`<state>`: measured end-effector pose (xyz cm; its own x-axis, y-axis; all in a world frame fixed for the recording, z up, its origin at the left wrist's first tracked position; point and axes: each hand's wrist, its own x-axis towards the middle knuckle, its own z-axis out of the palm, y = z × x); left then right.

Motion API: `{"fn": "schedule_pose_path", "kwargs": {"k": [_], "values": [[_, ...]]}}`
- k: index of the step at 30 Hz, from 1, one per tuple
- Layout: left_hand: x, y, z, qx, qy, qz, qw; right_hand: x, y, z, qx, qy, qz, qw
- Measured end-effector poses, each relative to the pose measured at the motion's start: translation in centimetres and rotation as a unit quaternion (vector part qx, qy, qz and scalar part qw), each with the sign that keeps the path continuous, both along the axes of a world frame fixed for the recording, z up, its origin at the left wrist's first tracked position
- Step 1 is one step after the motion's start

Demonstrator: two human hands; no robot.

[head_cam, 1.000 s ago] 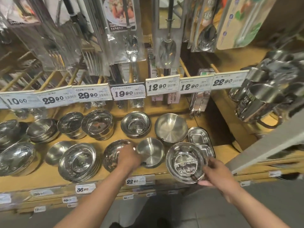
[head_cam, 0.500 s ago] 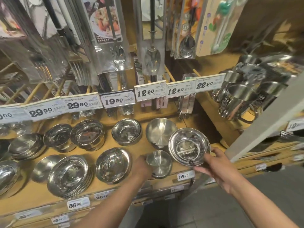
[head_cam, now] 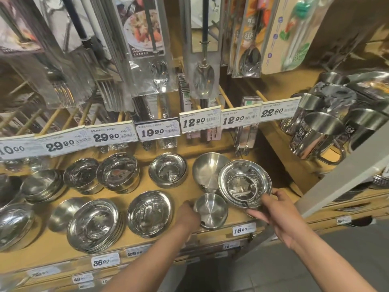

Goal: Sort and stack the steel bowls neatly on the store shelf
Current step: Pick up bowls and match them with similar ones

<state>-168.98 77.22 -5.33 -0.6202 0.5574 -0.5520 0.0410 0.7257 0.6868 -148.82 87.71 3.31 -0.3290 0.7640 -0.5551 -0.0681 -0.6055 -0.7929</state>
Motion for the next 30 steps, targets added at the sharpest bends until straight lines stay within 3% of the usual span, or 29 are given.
{"fn": "schedule_pose_path", "kwargs": {"k": [11, 17, 21, 24, 30], "values": [[-0.8, 0.8, 0.5, -0.054, 0.019, -0.024, 0.998, -0.6, 0.4, 0.3, -0.02, 0.011, -0.001, 1.0], [-2.1, -0.5, 3.7, -0.041, 0.114, -0.083, 0.989, -1.4, 0.1, 0.0, -0.029, 0.015, 0.029, 0.999], [-3.1, -3.0, 6.2, 0.073, 0.039, 0.019, 0.996, -4.1, -1.0, -0.2, -0.013, 0.006, 0.095, 0.995], [-4.1, -5.8, 7.5, 0.102, 0.027, 0.068, 0.992, -6.8, -2.3, 0.0, 0.004, 0.015, 0.16, 0.987], [-6.3, -13.6, 9.2, 0.189, -0.042, 0.203, 0.96, -12.6, -6.3, 0.3, 0.025, 0.046, 0.309, 0.949]]}}
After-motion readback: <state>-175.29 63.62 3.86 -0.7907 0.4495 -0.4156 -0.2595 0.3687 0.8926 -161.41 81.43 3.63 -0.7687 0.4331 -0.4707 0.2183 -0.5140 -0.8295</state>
